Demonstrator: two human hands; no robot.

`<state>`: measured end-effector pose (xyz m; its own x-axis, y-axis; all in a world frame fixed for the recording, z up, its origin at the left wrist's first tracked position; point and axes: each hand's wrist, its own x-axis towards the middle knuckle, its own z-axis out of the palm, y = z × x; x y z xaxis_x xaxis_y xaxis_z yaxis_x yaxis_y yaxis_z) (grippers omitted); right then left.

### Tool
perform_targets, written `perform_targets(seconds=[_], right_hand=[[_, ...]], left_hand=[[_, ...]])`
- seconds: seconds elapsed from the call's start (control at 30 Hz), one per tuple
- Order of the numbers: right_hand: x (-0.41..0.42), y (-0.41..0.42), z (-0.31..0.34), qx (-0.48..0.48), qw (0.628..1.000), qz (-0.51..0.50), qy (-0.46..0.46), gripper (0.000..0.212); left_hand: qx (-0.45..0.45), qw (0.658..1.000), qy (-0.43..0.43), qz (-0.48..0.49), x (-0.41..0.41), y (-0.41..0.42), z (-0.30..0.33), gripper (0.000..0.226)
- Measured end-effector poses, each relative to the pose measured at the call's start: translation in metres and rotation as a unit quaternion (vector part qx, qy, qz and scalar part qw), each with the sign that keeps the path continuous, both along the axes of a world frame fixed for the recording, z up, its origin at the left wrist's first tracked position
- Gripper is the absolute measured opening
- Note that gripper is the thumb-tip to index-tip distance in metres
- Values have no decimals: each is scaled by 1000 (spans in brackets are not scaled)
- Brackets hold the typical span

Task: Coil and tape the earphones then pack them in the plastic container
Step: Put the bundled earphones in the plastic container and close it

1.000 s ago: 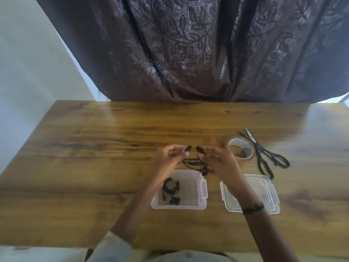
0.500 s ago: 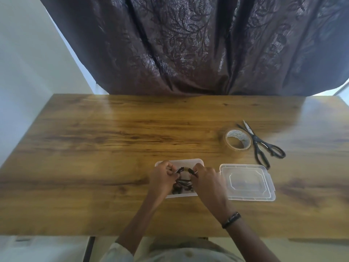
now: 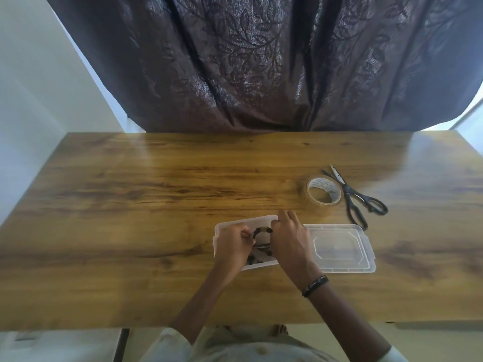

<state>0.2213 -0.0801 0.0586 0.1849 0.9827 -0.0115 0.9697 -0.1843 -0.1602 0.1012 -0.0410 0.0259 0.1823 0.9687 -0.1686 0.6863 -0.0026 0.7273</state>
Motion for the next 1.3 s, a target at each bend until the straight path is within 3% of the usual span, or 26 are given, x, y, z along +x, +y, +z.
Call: perform_targets(seconds=[0.2,0.7,0.9,1.03,1.17,1.23,1.3], right_hand=[[2,-3,-8,-1,1000,-6,13,13],[7,-3,-17,20,999,-7,32,20],[23,-8,-17,118,978,-23,168,5],[55,-28,-7,218,939,-45,261,4],[106,-56,-23,222,934,-132,249,7],[128,-70,-35,203,934,-185,228,12],[140,-80,-44,188,938,-213,199,17]], left_hand=[[16,999,14,-27,-3,-5,2,27],[3,998,49,-34,-1,-9,-6,20],[63,996,15,-66,-4,-10,14,12],[70,989,-96,-90,11,-19,33,17],[-81,963,-174,-188,44,-48,53,25],[-177,946,-154,-222,63,-62,48,42],[-211,944,-117,-227,77,-70,39,56]])
